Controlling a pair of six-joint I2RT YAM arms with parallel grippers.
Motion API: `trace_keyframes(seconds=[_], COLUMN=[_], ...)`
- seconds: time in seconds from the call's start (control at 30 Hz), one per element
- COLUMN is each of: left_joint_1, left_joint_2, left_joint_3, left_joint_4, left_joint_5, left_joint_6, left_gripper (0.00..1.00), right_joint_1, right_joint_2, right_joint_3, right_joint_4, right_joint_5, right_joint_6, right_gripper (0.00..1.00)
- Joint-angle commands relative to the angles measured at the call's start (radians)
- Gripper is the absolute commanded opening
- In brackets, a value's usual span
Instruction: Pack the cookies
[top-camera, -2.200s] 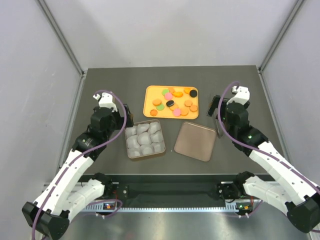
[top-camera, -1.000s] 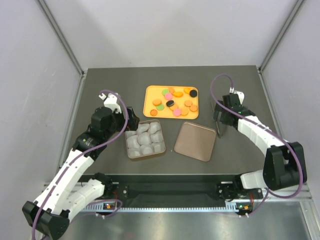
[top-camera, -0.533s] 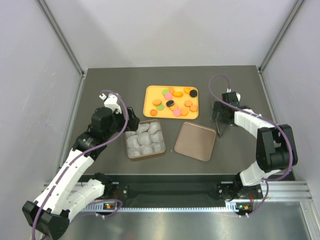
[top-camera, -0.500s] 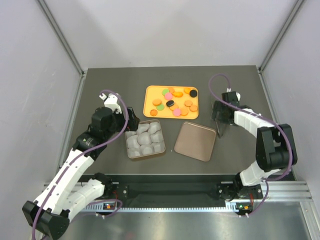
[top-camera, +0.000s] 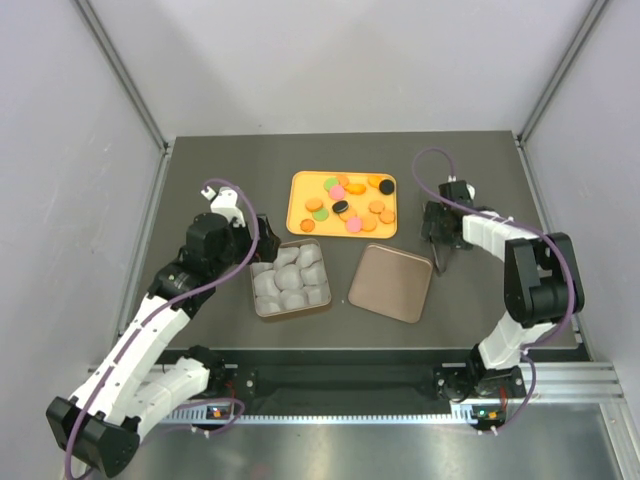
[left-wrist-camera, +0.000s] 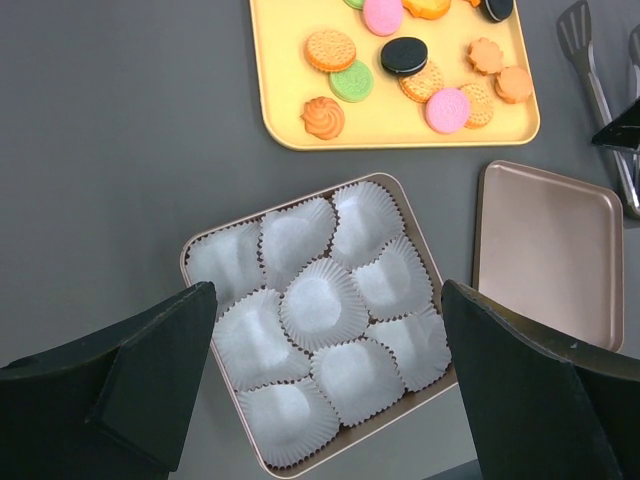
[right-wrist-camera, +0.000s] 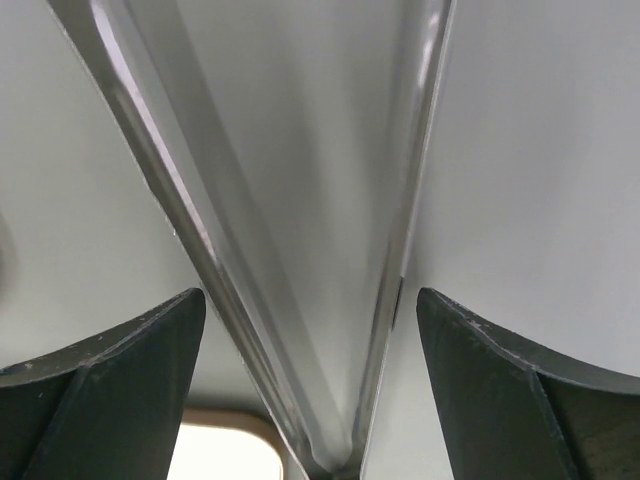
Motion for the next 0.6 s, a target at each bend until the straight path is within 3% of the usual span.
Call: trace_keyframes(seconds=[0.0,0.23,0.37,0.57], left_joint_1=[0.002,0.002,0.002,0.002], left_joint_2=[0.004,0.011,0.01,0.01], left_joint_3=[0.023,0.023,0.021,0.02], left_joint_4=[0.02,0.02,0.02,0.02], left_joint_5=[0.007,0.007,0.004,0.004], left_joint_6=[-0.009,-0.01,-0.009,-0.012], left_gripper=[0.99,0.99,0.99,0.99], right_joint_1=[-0.008,-0.01,-0.011,-0.008], right_joint_2=[0.034,0.068,0.054,-0.019], right_joint_3=[0.06,0.075,0.103,0.157], right_joint_4=[0.014,-0.008,-0.035,-0.093], right_joint_5=[-0.001,0.005,-0.007,0.002], right_joint_6=[-0.017,-0.011,-0.014,-0.043], right_gripper=[0.85,0.82,0.67,0.6])
